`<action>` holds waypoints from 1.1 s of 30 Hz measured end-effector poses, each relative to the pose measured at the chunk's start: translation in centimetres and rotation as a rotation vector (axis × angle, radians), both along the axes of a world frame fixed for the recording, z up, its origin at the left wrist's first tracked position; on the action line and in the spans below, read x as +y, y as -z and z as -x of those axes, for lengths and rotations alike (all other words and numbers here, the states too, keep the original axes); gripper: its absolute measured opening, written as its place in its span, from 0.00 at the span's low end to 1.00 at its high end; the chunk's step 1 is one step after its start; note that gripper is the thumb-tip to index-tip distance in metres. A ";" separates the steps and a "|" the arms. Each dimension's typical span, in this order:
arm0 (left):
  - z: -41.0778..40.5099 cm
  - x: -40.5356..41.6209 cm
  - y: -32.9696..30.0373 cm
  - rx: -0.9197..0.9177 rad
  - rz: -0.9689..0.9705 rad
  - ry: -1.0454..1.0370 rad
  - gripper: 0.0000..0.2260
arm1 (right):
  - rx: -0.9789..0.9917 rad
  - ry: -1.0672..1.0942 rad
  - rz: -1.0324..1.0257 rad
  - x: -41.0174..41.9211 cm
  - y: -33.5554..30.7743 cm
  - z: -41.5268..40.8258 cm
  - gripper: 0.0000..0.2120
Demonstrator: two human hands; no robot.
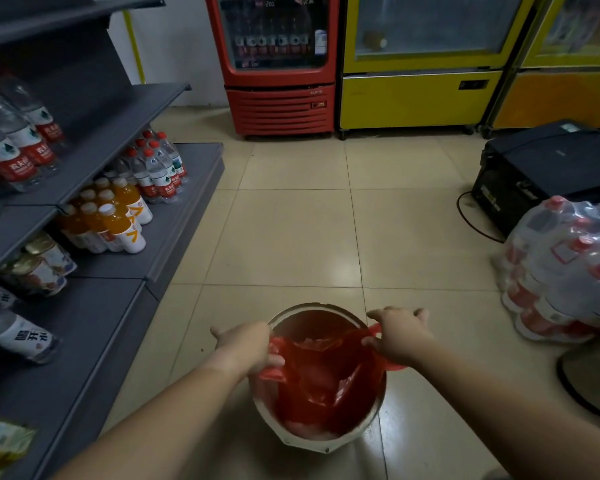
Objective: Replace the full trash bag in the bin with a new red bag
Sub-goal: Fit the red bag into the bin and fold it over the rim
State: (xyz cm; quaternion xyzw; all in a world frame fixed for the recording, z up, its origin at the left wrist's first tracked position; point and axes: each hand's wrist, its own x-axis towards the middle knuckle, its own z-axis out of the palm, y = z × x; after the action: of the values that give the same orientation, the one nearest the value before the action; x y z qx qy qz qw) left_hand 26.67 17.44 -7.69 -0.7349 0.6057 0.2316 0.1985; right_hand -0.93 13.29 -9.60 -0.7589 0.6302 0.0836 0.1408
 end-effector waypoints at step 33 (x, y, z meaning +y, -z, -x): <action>-3.5 2.0 2.8 0.587 0.398 -0.255 0.15 | -1.013 0.332 -0.431 2.2 0.6 4.0 0.18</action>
State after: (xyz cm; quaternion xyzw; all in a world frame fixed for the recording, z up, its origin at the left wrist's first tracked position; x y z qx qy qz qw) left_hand 30.16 19.49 -10.48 -0.7312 0.5735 0.3327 -0.1607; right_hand -4.96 15.44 -10.19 -0.5494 0.5634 -0.1873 0.5879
